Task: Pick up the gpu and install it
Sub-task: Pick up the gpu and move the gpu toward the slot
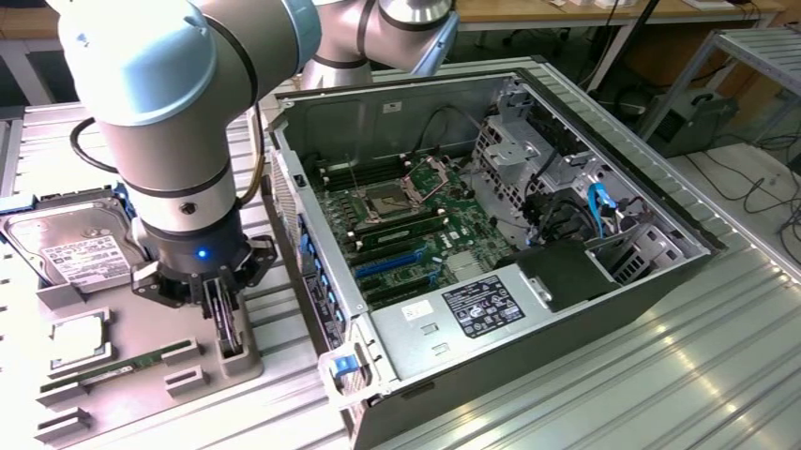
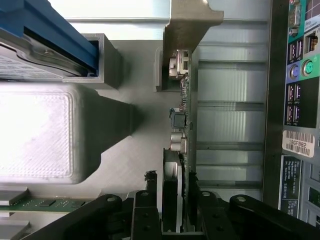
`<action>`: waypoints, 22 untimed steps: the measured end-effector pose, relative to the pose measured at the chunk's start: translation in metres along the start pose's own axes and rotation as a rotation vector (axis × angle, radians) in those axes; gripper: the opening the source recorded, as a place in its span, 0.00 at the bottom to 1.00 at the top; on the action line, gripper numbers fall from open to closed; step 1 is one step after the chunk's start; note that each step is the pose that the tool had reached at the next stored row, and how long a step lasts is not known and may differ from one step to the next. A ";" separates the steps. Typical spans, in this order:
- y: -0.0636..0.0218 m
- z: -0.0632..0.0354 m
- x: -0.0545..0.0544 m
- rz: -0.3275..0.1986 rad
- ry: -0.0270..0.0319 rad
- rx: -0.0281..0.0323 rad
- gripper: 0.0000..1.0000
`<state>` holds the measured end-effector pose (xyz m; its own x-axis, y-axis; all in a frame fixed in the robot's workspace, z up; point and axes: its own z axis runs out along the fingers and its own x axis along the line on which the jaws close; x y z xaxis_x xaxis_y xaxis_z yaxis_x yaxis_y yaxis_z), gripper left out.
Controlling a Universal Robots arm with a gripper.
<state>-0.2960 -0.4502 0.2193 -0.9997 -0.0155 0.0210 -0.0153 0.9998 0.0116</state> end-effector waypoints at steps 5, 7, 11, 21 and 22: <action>0.0000 0.0002 0.000 0.000 0.0002 0.0046 0.28; 0.0000 0.0003 0.000 0.000 0.0001 0.0057 0.28; 0.0000 0.0003 0.000 0.000 0.0001 0.0059 0.28; 0.0002 -0.0148 0.000 0.000 -0.0001 0.0058 0.28; 0.0003 -0.0263 0.001 0.000 -0.0001 0.0058 0.28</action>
<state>-0.2959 -0.4502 0.2455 -0.9997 -0.0153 0.0209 -0.0151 0.9999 0.0058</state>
